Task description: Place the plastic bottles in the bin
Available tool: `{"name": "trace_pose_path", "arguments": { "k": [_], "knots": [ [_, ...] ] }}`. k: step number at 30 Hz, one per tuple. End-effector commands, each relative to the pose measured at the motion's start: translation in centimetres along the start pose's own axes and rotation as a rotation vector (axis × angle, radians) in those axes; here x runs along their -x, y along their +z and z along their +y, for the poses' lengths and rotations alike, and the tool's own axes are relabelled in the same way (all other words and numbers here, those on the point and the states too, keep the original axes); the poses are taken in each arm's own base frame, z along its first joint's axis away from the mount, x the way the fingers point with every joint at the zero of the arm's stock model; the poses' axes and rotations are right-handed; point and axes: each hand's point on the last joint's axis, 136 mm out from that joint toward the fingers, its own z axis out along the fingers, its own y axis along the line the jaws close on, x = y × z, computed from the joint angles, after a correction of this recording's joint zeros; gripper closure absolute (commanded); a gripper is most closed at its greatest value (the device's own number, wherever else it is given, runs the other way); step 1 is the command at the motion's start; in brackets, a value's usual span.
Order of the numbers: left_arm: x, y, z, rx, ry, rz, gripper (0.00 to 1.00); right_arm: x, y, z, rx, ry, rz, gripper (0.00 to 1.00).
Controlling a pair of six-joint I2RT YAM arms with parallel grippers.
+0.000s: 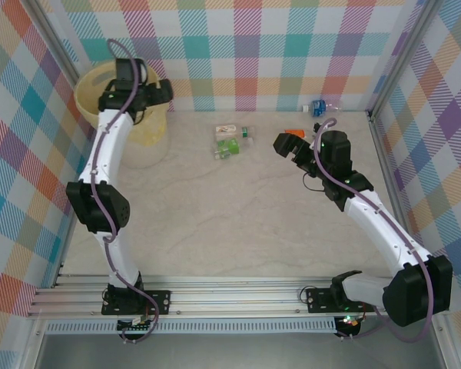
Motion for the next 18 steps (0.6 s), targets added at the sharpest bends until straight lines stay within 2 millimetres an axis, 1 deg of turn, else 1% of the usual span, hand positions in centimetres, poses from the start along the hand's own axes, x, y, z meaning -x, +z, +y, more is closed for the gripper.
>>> {"name": "trace_pose_path", "arguments": {
  "k": [1,5,6,8,12,15,18],
  "knots": [
    [2.7,-4.6,-3.8,-0.023,0.133,-0.13,0.0,1.0,-0.3,0.6,0.006,-0.012,-0.023,0.0],
    [1.5,-5.1,-8.5,-0.14,0.234,-0.127,0.0,0.9,-0.4,0.5,0.0,-0.027,-0.024,0.0],
    [0.8,-5.1,-9.9,-0.188,0.267,-0.116,0.0,0.9,-0.5,0.5,0.0,-0.027,-0.026,0.0],
    [-0.5,-4.9,-12.0,-0.257,0.325,-0.091,0.0,0.9,-0.6,0.3,-0.005,-0.028,-0.029,0.0],
    [-4.2,-3.9,-15.7,-0.382,0.44,-0.01,0.0,0.9,-0.8,-0.2,-0.022,-0.031,-0.042,0.0],
    [-7.0,-2.7,-17.5,-0.445,0.488,0.059,0.0,1.0,-1.1,-0.4,-0.033,-0.044,-0.053,0.0],
    [-9.1,-1.0,-18.1,-0.471,0.494,0.119,0.0,1.0,-1.3,-0.5,-0.039,-0.058,-0.062,0.0]
  ]
}}
